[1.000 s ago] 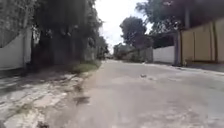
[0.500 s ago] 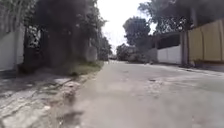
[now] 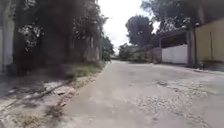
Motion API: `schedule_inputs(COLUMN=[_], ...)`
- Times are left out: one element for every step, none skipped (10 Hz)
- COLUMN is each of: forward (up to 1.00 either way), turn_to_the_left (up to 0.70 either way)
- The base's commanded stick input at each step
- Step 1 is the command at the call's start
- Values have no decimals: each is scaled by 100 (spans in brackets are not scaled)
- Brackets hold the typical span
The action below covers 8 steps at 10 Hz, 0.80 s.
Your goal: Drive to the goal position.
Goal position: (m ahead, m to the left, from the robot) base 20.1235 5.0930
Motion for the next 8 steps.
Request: schedule_inputs(forward=[100, 100, 100, 100, 100, 100, 100, 100], turn_to_the_left=[0, 0, 0, 0, 0, 0, 0, 0])
